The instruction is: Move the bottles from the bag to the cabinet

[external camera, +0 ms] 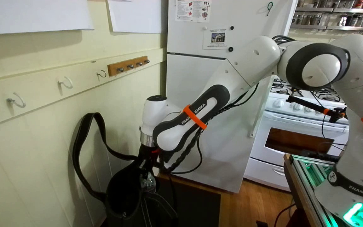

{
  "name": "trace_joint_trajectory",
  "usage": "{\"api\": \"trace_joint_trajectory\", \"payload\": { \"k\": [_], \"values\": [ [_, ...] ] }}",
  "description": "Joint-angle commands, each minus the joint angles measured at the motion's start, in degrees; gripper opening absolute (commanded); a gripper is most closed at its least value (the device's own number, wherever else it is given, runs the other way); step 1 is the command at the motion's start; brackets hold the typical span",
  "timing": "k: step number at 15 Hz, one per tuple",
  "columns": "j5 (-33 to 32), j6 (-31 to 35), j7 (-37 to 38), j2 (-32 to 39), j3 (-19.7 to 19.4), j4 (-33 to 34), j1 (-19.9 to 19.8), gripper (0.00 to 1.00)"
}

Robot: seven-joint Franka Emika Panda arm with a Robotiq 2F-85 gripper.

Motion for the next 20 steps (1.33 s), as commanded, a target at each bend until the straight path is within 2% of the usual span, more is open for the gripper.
{"api": "trace_joint_trajectory", "payload": {
  "k": [1, 7, 12, 20],
  "values": [
    [-0.84, 1.32, -1.52, -8.36, 0.93, -8.69, -1.05, 0.08],
    [-0.57, 3.20, -4.50, -18.45, 1.78, -18.07, -2.29, 0.08],
    [-0.26, 1.83, -8.05, -25.54, 3.12, -23.80, -3.33, 0.08],
    [1.84, 1.36, -14.29, -33.83, 5.88, -32.43, -4.34, 0.08]
  ]
}}
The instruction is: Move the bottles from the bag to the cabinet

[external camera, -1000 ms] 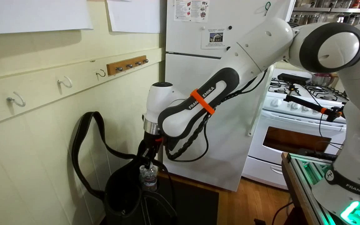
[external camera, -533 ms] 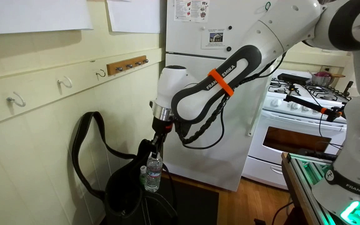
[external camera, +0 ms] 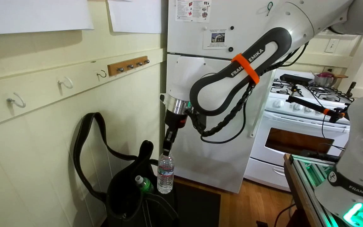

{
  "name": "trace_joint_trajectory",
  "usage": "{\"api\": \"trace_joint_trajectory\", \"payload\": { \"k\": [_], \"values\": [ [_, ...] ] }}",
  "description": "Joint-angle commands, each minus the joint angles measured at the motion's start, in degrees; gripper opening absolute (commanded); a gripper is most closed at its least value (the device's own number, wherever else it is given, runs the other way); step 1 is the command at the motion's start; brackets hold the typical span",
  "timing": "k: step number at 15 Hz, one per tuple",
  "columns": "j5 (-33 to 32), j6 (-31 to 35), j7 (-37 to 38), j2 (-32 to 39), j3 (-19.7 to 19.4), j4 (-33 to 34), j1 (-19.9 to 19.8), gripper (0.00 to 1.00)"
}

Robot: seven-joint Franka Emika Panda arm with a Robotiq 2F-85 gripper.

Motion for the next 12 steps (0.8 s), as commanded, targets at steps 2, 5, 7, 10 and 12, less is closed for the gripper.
{"api": "trace_joint_trajectory", "payload": {
  "k": [2, 5, 7, 10, 12],
  "values": [
    [2.68, -0.70, -5.18, -4.27, 3.09, -5.54, -1.18, 0.08],
    [4.01, -1.34, -7.38, -3.62, 4.63, -6.28, -0.95, 0.08],
    [3.96, -1.65, -7.79, -2.57, 5.34, -6.41, -0.44, 0.08],
    [2.61, -1.27, -6.72, -0.23, 5.92, -6.17, 0.63, 0.08],
    [1.75, -0.89, -5.87, 1.45, 6.02, -5.83, 1.36, 0.08]
  ]
}}
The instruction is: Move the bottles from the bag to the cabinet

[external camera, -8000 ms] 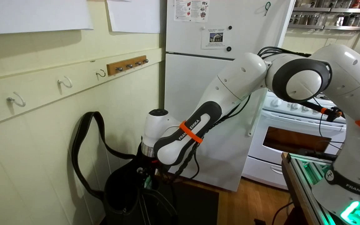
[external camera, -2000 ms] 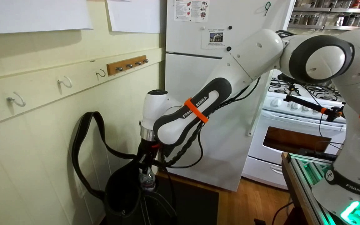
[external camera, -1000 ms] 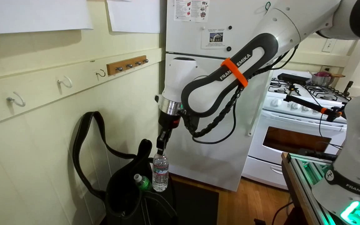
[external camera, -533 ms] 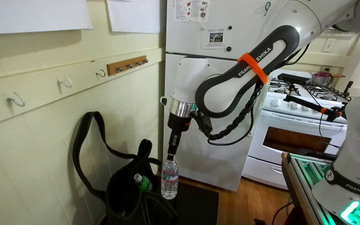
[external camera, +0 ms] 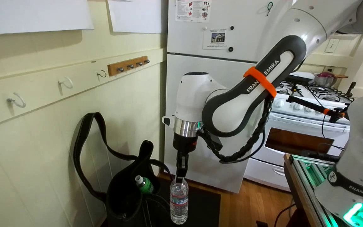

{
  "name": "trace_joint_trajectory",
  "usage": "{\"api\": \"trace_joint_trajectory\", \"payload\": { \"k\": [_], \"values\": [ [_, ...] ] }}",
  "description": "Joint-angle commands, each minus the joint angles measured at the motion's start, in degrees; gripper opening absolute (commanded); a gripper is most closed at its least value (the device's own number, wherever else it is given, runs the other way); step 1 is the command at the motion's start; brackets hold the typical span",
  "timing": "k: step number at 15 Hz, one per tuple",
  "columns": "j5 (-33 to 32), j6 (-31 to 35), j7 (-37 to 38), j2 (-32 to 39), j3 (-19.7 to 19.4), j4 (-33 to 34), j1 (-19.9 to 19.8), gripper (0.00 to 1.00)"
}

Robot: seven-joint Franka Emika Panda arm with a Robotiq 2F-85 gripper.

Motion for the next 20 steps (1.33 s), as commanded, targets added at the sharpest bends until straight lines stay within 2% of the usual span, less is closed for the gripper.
{"api": "trace_joint_trajectory", "payload": {
  "k": [1, 5, 10, 14, 15, 16, 20],
  "values": [
    [-1.56, -0.53, 0.81, 2.39, 0.01, 0.63, 1.42, 0.08],
    [-3.40, -0.10, 1.66, 6.23, -0.30, 2.08, 2.78, 0.08],
    [-3.87, 2.51, -0.43, 11.63, 0.45, 4.86, 2.53, 0.08],
    [-4.36, 7.48, -1.00, 15.34, 0.31, 6.37, 2.17, 0.08],
    [-3.73, 5.81, -0.52, 13.48, 0.79, 4.84, 1.78, 0.08],
    [-3.76, 6.05, -0.50, 14.13, 0.80, 5.08, 1.71, 0.32],
    [-3.75, 6.05, -0.51, 14.33, 0.82, 5.14, 1.61, 0.32]
  ]
}}
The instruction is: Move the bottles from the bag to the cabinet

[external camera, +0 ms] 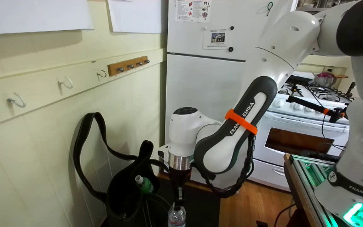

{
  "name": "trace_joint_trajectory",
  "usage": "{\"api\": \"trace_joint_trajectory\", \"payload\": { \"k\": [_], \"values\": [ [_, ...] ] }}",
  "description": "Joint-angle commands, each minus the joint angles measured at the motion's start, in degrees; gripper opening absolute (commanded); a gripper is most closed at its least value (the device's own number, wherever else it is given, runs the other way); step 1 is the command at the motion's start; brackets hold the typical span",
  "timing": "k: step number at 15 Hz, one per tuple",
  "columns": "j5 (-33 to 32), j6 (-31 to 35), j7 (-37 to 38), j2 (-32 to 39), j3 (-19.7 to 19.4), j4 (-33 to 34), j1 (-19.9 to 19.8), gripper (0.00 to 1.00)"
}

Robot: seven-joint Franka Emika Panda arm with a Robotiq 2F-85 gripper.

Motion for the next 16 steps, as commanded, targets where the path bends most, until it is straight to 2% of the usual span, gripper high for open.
{"api": "trace_joint_trajectory", "payload": {
  "k": [1, 7, 16],
  "values": [
    [-0.71, -0.12, 0.53, 0.08, 0.58, 0.12, -0.59, 0.08],
    [-0.44, 3.21, 0.66, 3.92, 0.90, 0.49, -0.98, 0.08],
    [-6.23, 12.24, 1.40, 10.11, -1.82, 1.59, 1.89, 0.08]
  ]
}}
